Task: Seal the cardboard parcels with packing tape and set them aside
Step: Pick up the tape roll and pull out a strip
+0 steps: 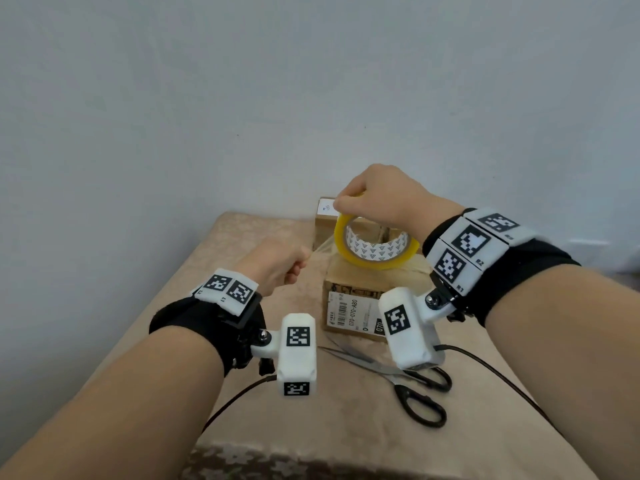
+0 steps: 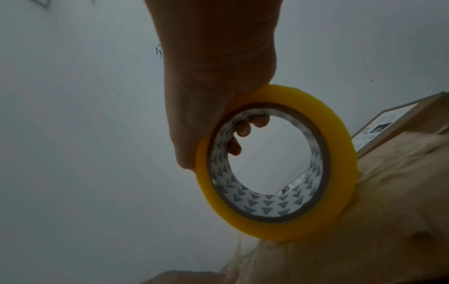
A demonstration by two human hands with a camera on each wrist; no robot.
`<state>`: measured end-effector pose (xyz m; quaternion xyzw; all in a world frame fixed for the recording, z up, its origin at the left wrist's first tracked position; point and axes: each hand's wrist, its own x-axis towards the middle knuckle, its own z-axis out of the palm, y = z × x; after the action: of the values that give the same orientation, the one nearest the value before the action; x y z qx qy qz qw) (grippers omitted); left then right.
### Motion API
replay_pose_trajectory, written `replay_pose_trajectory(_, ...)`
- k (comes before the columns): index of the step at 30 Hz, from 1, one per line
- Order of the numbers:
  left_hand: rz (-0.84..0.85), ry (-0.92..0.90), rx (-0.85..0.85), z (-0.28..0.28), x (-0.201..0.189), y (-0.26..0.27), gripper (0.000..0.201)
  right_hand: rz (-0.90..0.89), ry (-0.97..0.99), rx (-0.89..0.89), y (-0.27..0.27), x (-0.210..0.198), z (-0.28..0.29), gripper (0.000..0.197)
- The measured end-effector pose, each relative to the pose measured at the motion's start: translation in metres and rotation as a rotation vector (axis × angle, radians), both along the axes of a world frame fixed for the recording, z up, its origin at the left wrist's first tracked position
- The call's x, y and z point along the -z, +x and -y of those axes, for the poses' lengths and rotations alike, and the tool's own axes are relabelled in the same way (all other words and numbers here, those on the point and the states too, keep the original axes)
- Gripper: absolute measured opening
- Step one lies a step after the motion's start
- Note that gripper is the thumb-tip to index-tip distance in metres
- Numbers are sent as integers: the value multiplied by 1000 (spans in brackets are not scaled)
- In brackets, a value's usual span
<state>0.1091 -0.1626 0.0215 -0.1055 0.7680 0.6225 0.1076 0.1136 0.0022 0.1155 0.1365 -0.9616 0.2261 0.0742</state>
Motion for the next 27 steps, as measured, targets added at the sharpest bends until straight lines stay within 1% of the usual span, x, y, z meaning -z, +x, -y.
replay_pose_trajectory(4, -5, -41, 1, -3, 11, 1, 26, -5, 150, -7, 0, -2, 13, 19)
replay_pose_trajectory(6, -23, -39, 3, -7, 17, 1, 29, -15, 213, -6, 0, -3, 19, 19)
replay_pose_trajectory(9, -66, -37, 45, -17, 25, 2, 34, -15, 243, -7, -1, -2, 22, 22)
replay_pose_trajectory(11, -65, -70, 86, -21, 30, 3, 36, -15, 266, -9, -2, 0, 22, 20)
replay_pose_trajectory(12, -49, -97, 107, -21, 33, 2, 35, -15, 275, -8, -2, 0, 22, 19)
replay_pose_trajectory(13, -24, -150, 124, -20, 38, 1, 30, -14, 267, -4, -3, 1, 22, 22)
replay_pose_trajectory(14, 3, -241, 141, -18, 42, 1, 22, -8, 243, 5, -3, 1, 23, 27)
replay_pose_trajectory(15, 6, -350, 147, -15, 47, 0, 22, 0, 215, 11, -3, 0, 23, 28)
replay_pose_trajectory(16, -27, -400, 121, -12, 50, -1, 30, 5, 195, 13, -3, 0, 23, 26)
replay_pose_trajectory(17, -95, -364, 74, -11, 49, -2, 34, 4, 179, 12, -3, -1, 22, 23)
replay_pose_trajectory(18, -188, -249, 28, -10, 43, -1, 32, 2, 151, 15, -1, -2, 20, 21)
replay_pose_trajectory(19, -260, -108, 22, -10, 35, -1, 30, -6, 109, 16, -1, -3, 19, 21)
replay_pose_trajectory(20, -272, 37, 84, -11, 25, 0, 30, -21, 74, 16, 0, -3, 17, 22)
replay_pose_trajectory(21, -253, 171, 191, -12, 17, 3, 31, -44, 57, 21, 0, -4, 16, 24)
replay_pose_trajectory(22, -220, 243, 316, -14, 11, 8, 31, -61, 52, 38, 0, -3, 13, 26)
replay_pose_trajectory(23, -205, 228, 427, -16, 7, 12, 32, -65, 45, 64, -1, -2, 10, 30)
replay_pose_trajectory(24, -202, 154, 503, -19, 6, 17, 37, -49, 23, 96, -1, 0, 7, 34)
replay_pose_trajectory(25, -212, 81, 538, -21, 9, 19, 46, -28, -16, 124, 0, 3, 5, 36)
replay_pose_trajectory(26, -223, 30, 525, -24, 12, 21, 56, -15, -55, 147, 0, 6, 3, 38)
replay_pose_trajectory(27, -242, 22, 486, -26, 15, 21, 64, -16, -73, 162, 1, 7, 4, 40)
